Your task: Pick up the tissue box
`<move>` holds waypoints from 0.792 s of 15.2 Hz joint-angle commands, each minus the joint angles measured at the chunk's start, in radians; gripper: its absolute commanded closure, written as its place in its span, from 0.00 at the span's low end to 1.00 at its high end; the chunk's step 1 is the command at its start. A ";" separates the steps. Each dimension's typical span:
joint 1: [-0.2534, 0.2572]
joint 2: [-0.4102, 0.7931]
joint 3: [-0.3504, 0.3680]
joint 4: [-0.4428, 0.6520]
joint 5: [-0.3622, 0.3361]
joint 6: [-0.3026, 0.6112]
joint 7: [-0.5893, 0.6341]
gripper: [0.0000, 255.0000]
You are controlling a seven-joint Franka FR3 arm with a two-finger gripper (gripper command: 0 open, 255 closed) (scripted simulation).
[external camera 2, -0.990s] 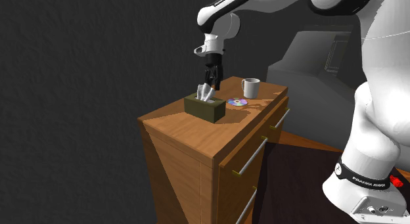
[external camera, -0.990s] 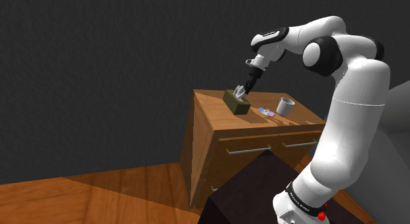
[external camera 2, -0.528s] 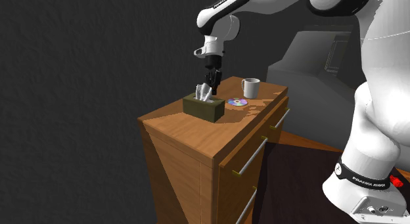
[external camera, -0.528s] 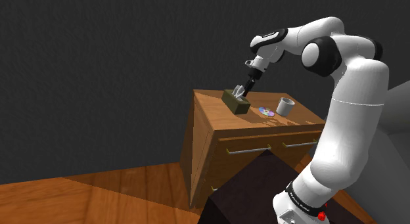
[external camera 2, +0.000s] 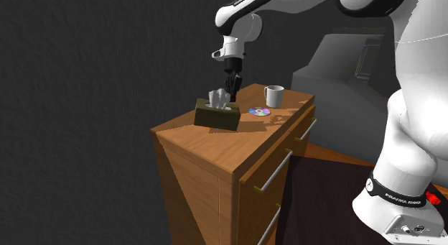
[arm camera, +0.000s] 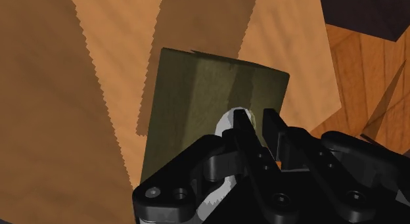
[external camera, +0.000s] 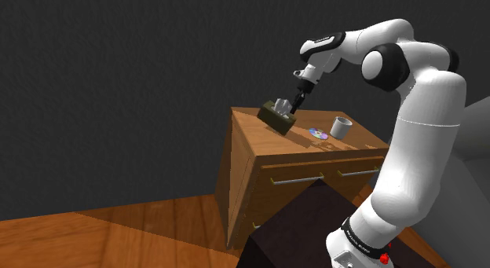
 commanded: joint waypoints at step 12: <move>-0.005 -0.041 -0.010 0.118 -0.026 -0.143 0.053 1.00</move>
